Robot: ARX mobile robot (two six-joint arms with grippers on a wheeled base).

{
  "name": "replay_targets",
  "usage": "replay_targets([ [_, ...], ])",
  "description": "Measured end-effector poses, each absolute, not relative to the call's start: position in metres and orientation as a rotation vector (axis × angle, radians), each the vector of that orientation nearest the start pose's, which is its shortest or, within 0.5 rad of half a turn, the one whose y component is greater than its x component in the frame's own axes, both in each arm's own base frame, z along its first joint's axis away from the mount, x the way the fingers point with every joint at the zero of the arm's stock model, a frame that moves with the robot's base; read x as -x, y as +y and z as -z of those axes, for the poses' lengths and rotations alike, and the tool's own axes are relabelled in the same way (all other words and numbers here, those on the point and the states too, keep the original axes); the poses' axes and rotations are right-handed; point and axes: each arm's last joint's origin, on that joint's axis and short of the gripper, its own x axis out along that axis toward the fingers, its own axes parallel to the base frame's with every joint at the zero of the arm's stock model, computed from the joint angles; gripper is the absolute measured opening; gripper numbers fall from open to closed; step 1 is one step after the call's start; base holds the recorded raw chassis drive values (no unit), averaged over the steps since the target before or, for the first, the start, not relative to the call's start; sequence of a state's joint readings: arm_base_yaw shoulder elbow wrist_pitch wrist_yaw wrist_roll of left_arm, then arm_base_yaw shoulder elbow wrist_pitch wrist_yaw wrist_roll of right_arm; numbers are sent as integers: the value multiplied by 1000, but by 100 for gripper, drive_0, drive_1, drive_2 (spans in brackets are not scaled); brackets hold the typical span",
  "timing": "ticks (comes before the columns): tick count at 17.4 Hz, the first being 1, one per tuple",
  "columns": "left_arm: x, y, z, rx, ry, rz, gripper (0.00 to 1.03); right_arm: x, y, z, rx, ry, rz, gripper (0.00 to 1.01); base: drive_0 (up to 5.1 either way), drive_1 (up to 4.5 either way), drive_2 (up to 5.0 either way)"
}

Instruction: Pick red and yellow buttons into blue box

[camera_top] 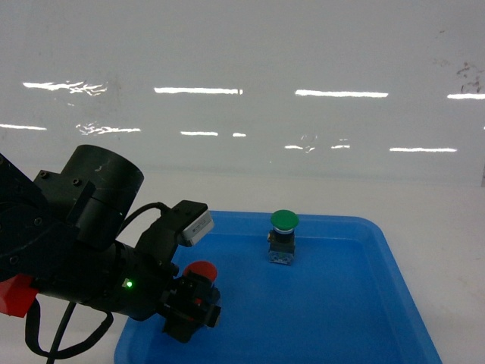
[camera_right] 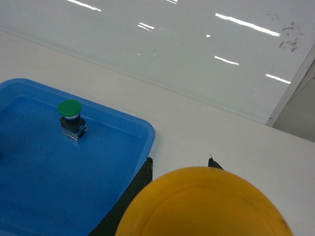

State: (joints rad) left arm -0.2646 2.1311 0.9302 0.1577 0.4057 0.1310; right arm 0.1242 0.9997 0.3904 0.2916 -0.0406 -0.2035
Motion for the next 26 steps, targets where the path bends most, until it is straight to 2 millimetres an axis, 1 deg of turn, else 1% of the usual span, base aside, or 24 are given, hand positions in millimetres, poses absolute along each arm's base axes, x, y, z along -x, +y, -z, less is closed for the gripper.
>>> replay_targets([
  [1, -337, -103, -39, -38, 1017, 678, 30, -203, 26, -204, 215, 300, -195, 28, 0, 0, 0],
  [2, -337, -103, -39, -36, 1016, 679, 26, -203, 26, -204, 215, 300, -195, 28, 0, 0, 0],
  [9, -337, -103, -39, -35, 1016, 679, 25, -203, 26, -204, 215, 300, -195, 28, 0, 0, 0],
  [11, -333, -95, -44, -39, 1008, 651, 25, -203, 26, -204, 215, 300, -195, 28, 0, 0, 0],
  [12, -329, -88, -53, -46, 983, 629, 25, -203, 26, -204, 215, 300, -195, 28, 0, 0, 0],
  [15, -330, -64, -106, -69, 818, 545, 25, -203, 26, -204, 215, 300, -196, 28, 0, 0, 0],
  [16, -326, -58, -121, -76, 773, 522, 25, -203, 26, -204, 215, 300, -195, 28, 0, 0, 0],
  [20, -303, -52, -156, -77, 688, 501, 25, -203, 26, -204, 215, 300, -195, 28, 0, 0, 0],
  [22, -291, -44, -175, -68, 636, 459, 25, -203, 26, -204, 215, 300, -195, 28, 0, 0, 0],
  [24, -278, -37, -189, -51, 595, 422, 25, -203, 26, -204, 215, 300, -195, 28, 0, 0, 0],
  [25, -261, -33, -196, -33, 582, 391, 25, -203, 26, -204, 215, 300, -195, 28, 0, 0, 0],
  [26, -241, -34, -211, -22, 539, 381, 24, -203, 26, -204, 215, 300, -195, 28, 0, 0, 0],
])
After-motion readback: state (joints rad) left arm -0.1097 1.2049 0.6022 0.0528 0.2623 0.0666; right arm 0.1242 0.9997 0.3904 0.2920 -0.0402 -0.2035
